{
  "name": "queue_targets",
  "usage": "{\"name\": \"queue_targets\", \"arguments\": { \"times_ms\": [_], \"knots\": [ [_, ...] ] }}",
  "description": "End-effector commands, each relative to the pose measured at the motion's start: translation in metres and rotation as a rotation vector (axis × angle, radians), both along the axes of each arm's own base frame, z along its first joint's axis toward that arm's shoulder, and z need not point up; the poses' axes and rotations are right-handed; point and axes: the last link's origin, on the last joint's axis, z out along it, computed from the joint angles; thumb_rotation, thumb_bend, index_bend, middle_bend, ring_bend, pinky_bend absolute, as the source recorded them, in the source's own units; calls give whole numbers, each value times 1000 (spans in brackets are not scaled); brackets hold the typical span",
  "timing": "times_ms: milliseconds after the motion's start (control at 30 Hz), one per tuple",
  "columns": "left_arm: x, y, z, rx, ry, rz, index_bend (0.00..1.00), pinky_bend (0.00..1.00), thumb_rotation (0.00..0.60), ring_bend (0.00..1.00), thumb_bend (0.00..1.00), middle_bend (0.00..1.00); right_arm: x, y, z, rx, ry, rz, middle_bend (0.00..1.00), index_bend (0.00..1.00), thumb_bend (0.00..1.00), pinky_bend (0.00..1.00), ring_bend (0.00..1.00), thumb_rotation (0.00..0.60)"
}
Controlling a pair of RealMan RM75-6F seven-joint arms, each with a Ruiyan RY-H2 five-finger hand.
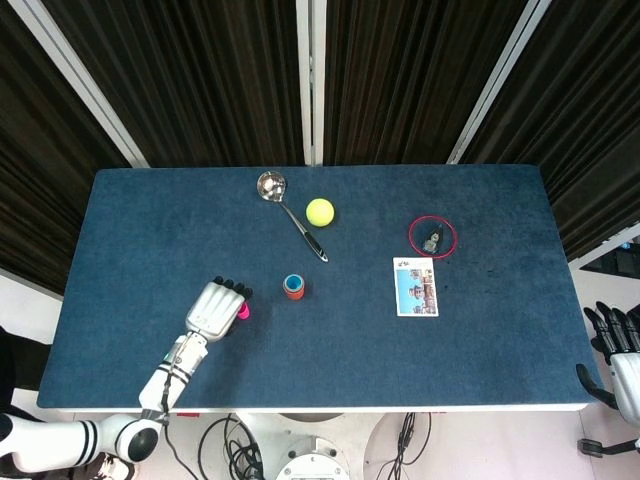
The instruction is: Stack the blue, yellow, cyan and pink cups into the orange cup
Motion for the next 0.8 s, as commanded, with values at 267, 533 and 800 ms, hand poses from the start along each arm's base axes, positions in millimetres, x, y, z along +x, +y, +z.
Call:
{"name": "queue_targets", "arguments": {
  "times_ms": [267,533,800],
  "knots": [
    [2,6,-4,0,-11,-23,444,433,600,453,245,428,-5,0,0,2,-3,-15,0,0,307,0,0,600],
    [0,8,-5,-9,-11,-39,534,461,600,519,261,500,-7,0,0,1,-3,-20,0,0,307,0,0,600],
    [9,10,5,6,-36,-74,554,476,600,556,282,520,-8,0,0,-1,-6,-25,0,0,309,0,0,600]
  ]
}}
